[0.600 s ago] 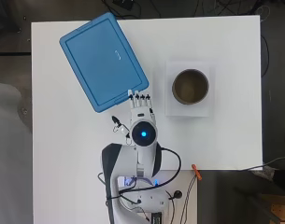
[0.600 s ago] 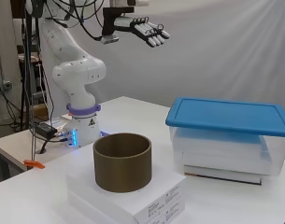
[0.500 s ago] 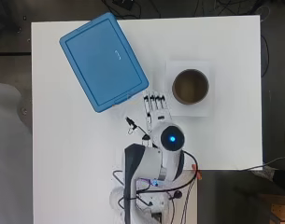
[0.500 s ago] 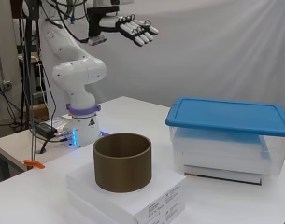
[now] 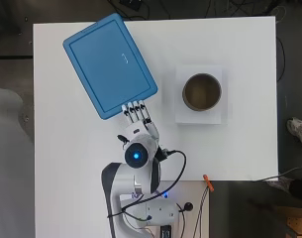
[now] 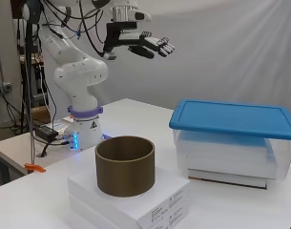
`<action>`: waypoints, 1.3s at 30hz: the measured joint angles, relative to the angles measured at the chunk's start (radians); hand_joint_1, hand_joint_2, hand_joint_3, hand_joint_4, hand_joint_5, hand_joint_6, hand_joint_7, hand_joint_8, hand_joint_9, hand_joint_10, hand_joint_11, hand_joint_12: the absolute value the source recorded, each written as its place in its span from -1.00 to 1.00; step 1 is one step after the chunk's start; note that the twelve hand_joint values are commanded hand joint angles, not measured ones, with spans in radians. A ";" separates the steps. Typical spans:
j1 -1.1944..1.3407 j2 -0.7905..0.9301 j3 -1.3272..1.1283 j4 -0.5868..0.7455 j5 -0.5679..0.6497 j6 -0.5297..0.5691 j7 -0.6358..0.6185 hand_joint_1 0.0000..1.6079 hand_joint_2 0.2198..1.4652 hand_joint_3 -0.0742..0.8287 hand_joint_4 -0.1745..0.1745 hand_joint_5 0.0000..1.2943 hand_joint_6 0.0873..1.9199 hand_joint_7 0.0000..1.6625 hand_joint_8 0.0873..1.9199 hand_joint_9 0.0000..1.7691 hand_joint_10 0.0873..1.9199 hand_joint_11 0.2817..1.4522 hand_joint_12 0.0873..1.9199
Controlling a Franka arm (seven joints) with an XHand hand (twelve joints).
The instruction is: Teleoperate dual arm-hand system to remove items from a box
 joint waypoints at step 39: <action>0.033 0.431 0.081 -0.187 -0.381 0.473 0.327 -0.34 0.26 -0.80 -0.25 -0.93 -1.00 -0.95 -1.00 -0.83 -1.00 -0.85 -1.00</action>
